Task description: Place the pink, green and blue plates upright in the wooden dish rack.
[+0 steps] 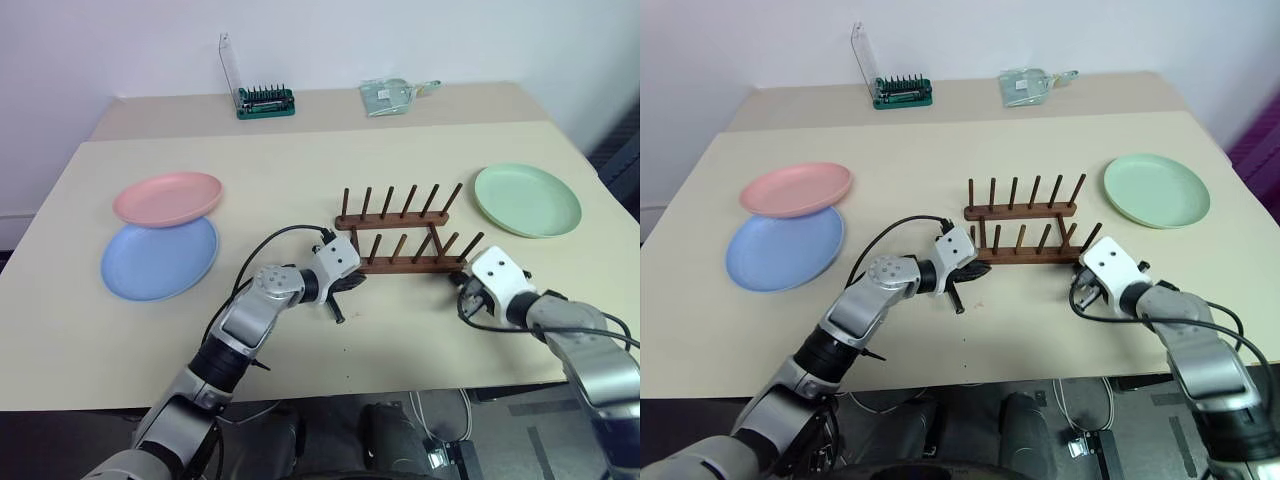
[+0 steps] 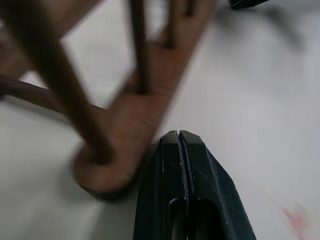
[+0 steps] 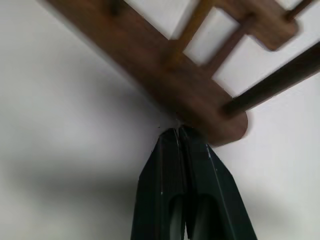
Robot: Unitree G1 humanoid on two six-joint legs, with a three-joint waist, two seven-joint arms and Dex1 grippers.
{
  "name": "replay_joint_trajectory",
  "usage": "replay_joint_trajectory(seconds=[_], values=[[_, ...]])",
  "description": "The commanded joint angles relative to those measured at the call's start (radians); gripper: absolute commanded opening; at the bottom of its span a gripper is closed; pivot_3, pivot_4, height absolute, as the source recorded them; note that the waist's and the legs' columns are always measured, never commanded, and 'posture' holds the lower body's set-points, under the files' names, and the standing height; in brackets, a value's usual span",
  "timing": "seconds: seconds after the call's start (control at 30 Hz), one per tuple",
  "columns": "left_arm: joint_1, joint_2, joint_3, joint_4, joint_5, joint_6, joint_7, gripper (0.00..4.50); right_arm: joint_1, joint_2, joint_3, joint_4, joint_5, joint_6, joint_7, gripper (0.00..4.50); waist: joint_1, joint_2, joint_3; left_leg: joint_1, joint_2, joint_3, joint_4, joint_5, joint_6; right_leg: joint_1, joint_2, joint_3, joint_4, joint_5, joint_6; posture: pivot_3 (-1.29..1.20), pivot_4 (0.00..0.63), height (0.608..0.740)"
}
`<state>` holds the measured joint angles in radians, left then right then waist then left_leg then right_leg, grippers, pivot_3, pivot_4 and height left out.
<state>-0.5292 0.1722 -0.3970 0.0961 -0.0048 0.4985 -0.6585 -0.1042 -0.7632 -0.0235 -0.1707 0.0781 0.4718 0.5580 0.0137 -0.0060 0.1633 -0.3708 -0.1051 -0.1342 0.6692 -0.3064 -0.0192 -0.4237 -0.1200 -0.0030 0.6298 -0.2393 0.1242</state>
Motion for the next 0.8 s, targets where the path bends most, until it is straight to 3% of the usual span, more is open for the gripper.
replay_joint_trajectory(seconds=[0.03,0.4,0.53,0.67,0.77,0.8], values=[[-0.029,0.001,0.041,0.083,0.04,-0.029,0.079,0.0,-0.065,0.015,0.019,0.102,-0.056,-0.068,-0.024,0.02,0.0,0.0,0.0,0.0,0.0,0.0,0.0,0.0,0.0,0.0,0.0,0.0,0.0,0.0,0.0,0.0,0.15,0.74],[-0.119,-0.044,0.067,0.268,0.041,-0.135,0.132,0.0,-0.248,0.065,0.051,0.322,-0.117,-0.202,-0.028,0.02,-0.001,0.0,0.0,0.0,0.0,0.0,0.0,0.0,0.0,-0.001,0.0,0.0,0.0,0.0,0.0,0.0,0.15,0.74],[-0.11,-0.04,0.07,0.25,0.036,-0.139,0.121,0.0,-0.253,0.068,0.044,0.331,-0.122,-0.218,-0.027,0.02,-0.001,0.0,0.0,-0.001,0.0,0.0,0.0,0.0,0.0,-0.001,0.0,0.0,0.0,0.0,0.0,0.0,0.15,0.74],[-0.037,0.019,0.104,0.07,-0.044,-0.094,0.024,0.0,-0.172,0.022,0.018,0.2,-0.081,-0.197,0.05,0.02,-0.003,0.001,0.0,-0.002,0.0,0.0,-0.001,0.0,0.0,-0.003,0.0,0.0,0.0,0.0,0.0,0.0,0.15,0.74],[0.075,0.094,0.274,-0.208,-0.301,0.09,-0.085,0.82,-0.054,-0.024,-0.033,-0.014,0.038,-0.135,0.175,0.84,-0.007,0.001,0.0,-0.004,0.001,0.0,-0.003,0.0,0.0,-0.006,0.0,0.001,0.0,0.0,0.0,0.0,0.15,0.74],[0.092,0.106,0.321,-0.254,-0.356,0.143,-0.085,1.3,-0.03,-0.032,-0.043,-0.062,0.064,-0.12,0.198,1.31,-0.008,0.001,0.0,-0.004,0.001,-0.001,-0.003,0.0,0.0,-0.007,0.0,0.001,0.0,0.0,0.0,0.0,0.15,0.74]])
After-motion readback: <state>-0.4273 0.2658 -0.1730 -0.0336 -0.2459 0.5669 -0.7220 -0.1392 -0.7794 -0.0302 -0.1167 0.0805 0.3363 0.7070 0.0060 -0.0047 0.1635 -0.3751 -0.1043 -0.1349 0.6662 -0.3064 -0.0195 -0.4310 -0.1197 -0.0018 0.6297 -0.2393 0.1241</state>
